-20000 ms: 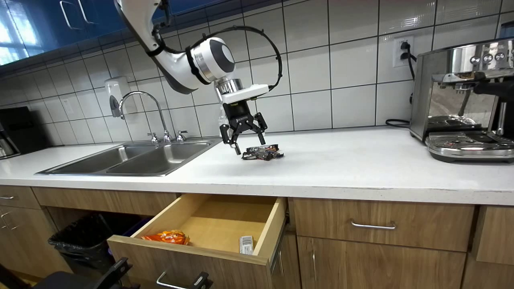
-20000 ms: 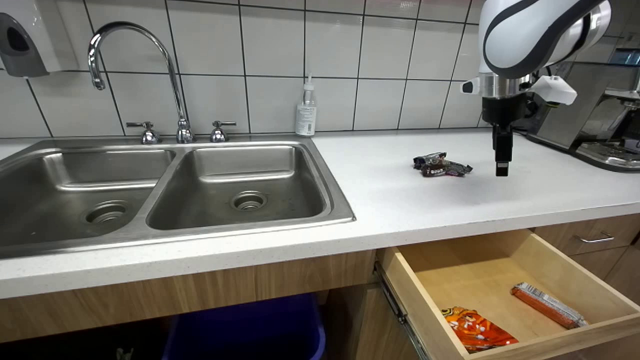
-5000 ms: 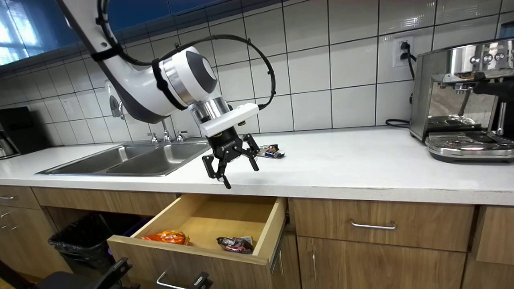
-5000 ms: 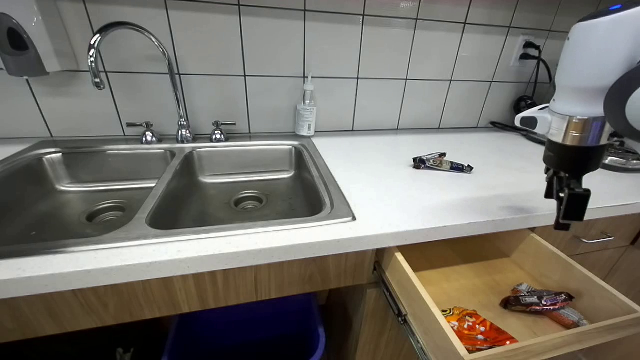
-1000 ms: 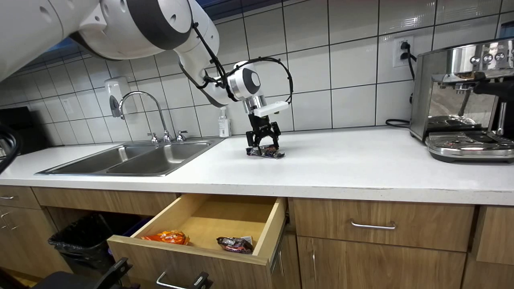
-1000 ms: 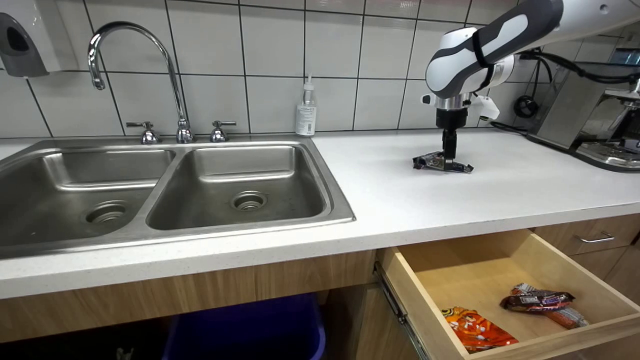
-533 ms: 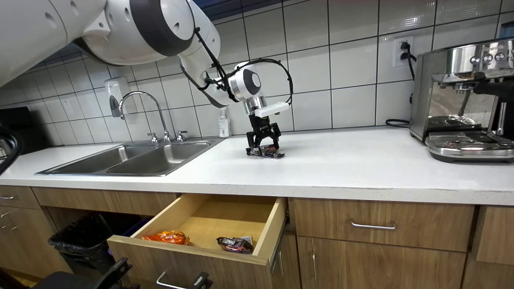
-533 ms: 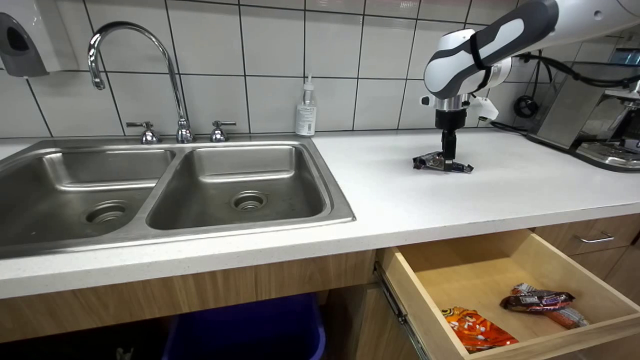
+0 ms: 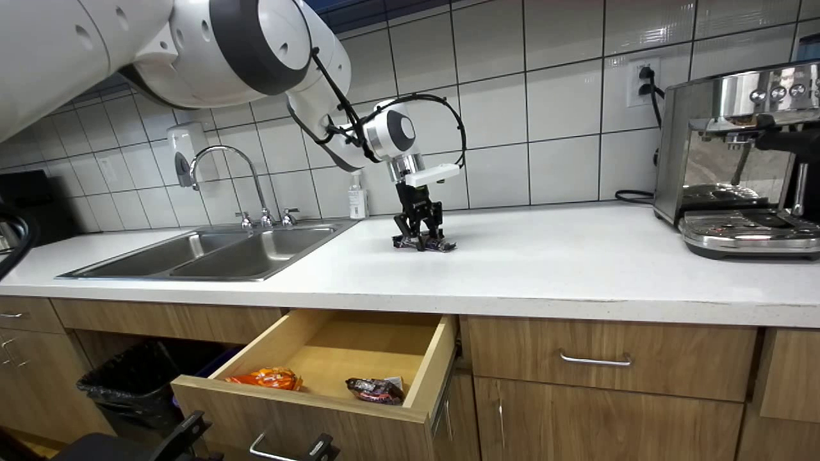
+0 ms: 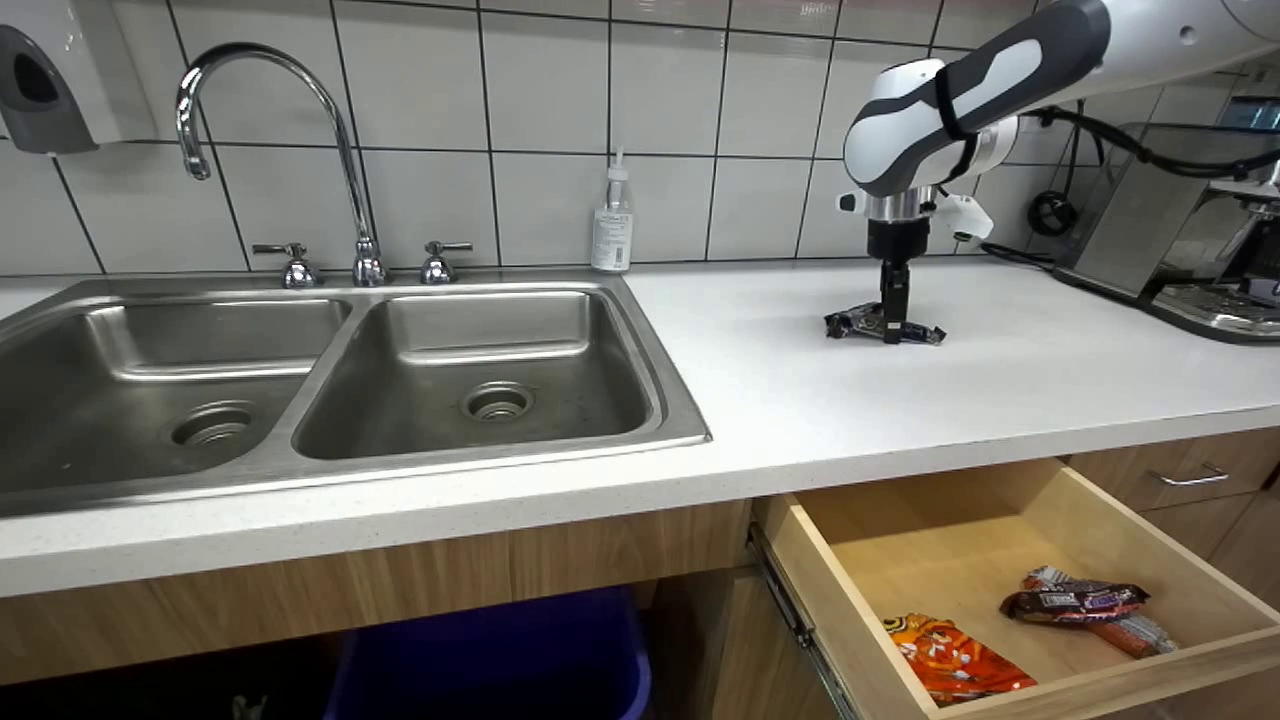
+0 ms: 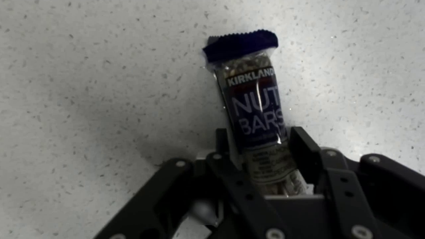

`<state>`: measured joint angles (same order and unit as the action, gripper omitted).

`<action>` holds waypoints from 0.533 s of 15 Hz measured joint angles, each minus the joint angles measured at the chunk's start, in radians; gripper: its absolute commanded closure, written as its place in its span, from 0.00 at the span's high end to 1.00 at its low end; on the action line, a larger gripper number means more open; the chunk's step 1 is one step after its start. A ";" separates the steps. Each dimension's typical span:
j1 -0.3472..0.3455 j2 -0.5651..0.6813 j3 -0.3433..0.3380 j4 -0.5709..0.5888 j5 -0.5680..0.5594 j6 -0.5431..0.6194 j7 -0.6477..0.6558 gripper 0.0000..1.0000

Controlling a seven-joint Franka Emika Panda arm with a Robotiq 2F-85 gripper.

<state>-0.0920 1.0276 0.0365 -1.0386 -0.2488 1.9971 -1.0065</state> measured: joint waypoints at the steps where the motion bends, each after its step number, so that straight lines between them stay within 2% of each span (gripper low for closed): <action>1: 0.001 0.000 0.000 0.003 0.002 -0.005 0.000 0.13; 2: 0.001 0.000 0.001 0.004 0.003 -0.008 0.000 0.05; 8: 0.001 0.000 0.001 0.007 0.007 -0.006 -0.001 0.08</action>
<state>-0.0913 1.0273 0.0371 -1.0315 -0.2421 1.9907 -1.0071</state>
